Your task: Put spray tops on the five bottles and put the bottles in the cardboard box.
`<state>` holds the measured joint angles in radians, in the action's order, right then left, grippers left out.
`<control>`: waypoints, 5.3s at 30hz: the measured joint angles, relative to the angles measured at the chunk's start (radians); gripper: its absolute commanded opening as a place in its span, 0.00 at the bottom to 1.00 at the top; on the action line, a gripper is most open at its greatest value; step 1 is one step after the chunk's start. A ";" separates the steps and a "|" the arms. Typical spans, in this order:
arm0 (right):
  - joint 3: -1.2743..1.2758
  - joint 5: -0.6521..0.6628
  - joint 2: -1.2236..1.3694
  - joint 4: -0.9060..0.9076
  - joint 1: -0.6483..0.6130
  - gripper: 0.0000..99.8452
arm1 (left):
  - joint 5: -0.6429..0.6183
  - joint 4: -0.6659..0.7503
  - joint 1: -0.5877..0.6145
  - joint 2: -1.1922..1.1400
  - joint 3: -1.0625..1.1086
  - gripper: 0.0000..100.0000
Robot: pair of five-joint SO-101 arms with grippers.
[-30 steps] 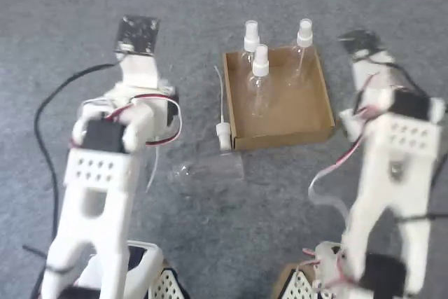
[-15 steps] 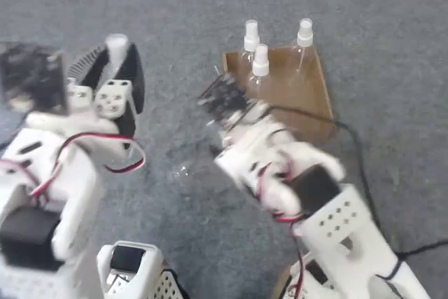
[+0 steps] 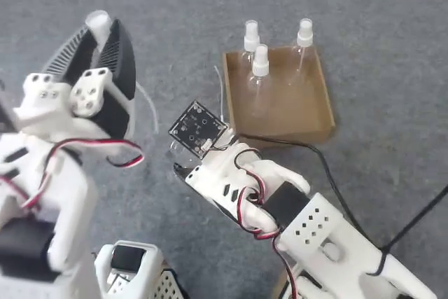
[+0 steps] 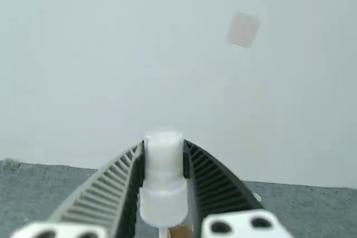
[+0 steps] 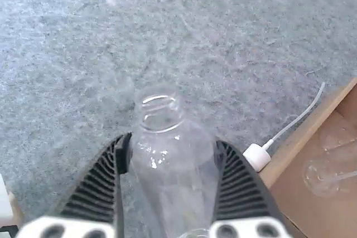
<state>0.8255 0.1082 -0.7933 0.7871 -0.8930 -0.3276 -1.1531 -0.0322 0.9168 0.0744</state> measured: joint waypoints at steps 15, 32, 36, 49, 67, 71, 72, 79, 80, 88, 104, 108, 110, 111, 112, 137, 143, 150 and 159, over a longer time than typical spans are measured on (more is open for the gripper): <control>0.000 -0.003 0.000 -0.003 -0.002 0.01 | -0.028 0.152 -0.003 -0.012 0.321 0.01; 0.149 -0.141 0.000 -0.315 -0.002 0.01 | -0.021 0.061 -0.003 -0.012 0.354 0.01; 0.160 -0.215 0.000 -0.359 -0.005 0.01 | 0.068 0.028 -0.028 -0.012 0.354 0.01; 0.250 -0.245 -0.006 -0.408 -0.005 0.01 | 0.184 -0.058 -0.077 -0.012 0.354 0.04; 0.377 -0.252 -0.011 -0.707 0.043 0.01 | 0.235 -0.043 -0.037 -0.012 0.347 0.11; 0.377 -0.252 -0.011 -0.707 0.043 0.01 | 0.265 -0.002 0.049 -0.012 0.370 0.08; 0.377 -0.252 -0.011 -0.707 0.043 0.01 | 0.270 0.003 0.052 -0.012 0.391 0.07; 0.377 -0.252 -0.011 -0.707 0.043 0.01 | 0.307 0.014 -0.011 -0.012 0.537 0.07; 0.377 -0.252 -0.011 -0.707 0.043 0.01 | 0.308 0.023 -0.031 -0.012 0.554 0.07; 0.377 -0.252 -0.011 -0.707 0.048 0.01 | 0.315 0.054 -0.126 -0.012 0.578 0.08; 0.400 -0.252 -0.012 -0.709 0.043 0.01 | 0.273 -0.080 0.061 -0.012 0.351 0.08; 0.400 -0.252 -0.012 -0.709 0.044 0.01 | 0.247 -0.086 0.061 -0.008 0.408 0.08; 0.400 -0.252 -0.012 -0.704 0.043 0.01 | 0.242 -0.089 0.063 0.014 0.454 0.08; 0.400 -0.252 -0.012 -0.704 0.043 0.01 | 0.242 -0.089 0.064 0.029 0.479 0.08; 0.400 -0.252 -0.012 -0.704 0.043 0.01 | 0.242 -0.084 0.066 0.041 0.506 0.08; 0.402 -0.252 -0.011 -0.703 0.046 0.01 | 0.327 0.002 0.064 0.095 0.506 0.08; 0.374 -0.252 -0.094 -0.608 0.144 0.01 | 0.327 -0.072 0.106 0.259 0.491 0.08; 0.092 -0.252 -0.192 -0.288 0.292 0.01 | 0.327 0.066 0.077 0.404 0.812 0.18; -0.161 -0.252 0.023 -0.224 0.298 0.01 | 0.333 0.114 -0.184 0.408 1.013 0.24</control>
<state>0.6644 -0.1435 -0.7702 0.5631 -0.5953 0.0054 -1.0395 -0.2163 1.3249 1.0871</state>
